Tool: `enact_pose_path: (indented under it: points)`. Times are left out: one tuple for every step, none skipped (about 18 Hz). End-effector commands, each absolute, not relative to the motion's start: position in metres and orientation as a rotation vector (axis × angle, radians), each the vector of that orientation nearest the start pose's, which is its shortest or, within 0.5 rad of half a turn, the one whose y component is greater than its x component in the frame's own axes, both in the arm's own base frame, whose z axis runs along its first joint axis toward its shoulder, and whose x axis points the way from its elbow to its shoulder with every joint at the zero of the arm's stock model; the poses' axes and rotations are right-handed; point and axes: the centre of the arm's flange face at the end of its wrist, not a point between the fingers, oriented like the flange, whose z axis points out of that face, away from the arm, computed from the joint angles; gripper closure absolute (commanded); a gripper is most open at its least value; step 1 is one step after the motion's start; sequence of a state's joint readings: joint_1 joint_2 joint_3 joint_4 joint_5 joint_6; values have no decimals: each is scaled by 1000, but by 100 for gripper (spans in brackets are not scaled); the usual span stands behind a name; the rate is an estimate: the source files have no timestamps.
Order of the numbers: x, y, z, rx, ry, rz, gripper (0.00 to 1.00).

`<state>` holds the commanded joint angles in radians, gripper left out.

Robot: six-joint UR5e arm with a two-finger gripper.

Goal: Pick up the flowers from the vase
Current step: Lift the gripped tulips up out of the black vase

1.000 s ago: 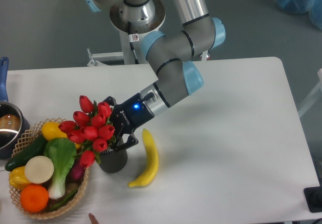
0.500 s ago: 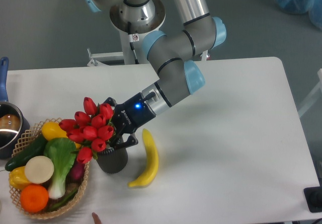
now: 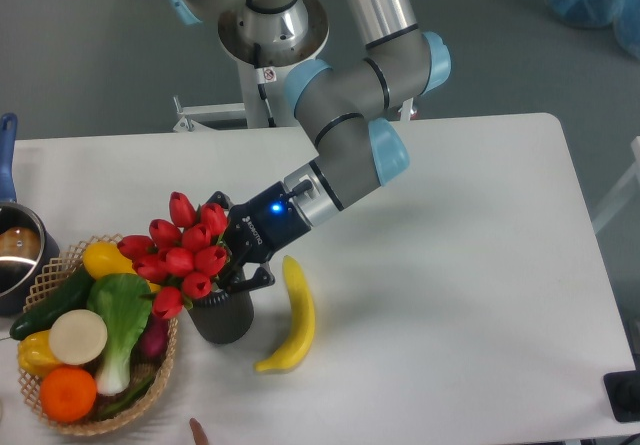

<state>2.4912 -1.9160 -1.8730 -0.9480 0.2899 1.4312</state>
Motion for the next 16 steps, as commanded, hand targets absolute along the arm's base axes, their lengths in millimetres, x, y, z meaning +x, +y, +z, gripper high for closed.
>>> enact_pose_path:
  points:
    - [-304,518,296,-1842,463,-566,44]
    - [-303,518,301,-1840,464,-561,44]
    - [-301,517,306,-1837,466,-556,44]
    - [-300,516,311,-1835,471,-549,44]
    - [-296,513,315,-1833,474,-545,44]
    - [-295,511,320,-1829,474,-540,44]
    - [-294,510,326,-1820,472,-540,44]
    - [-292,510,330,-1811,459,-549,44]
    - [-291,509,336,-1809,447,-556,44]
    - [-290,508,341,-1812,435,-562,44]
    - [-288,507,346,-1816,424,-567,44]
    - [-287,506,349,-1816,415,-572,44]
    - [-286,505,354,-1817,413,-570,44]
    - [-283,504,357,-1812,416,-569,44]
    - [-280,502,361,-1804,418,-568,44]
    - [-277,501,366,-1784,419,-571,44]
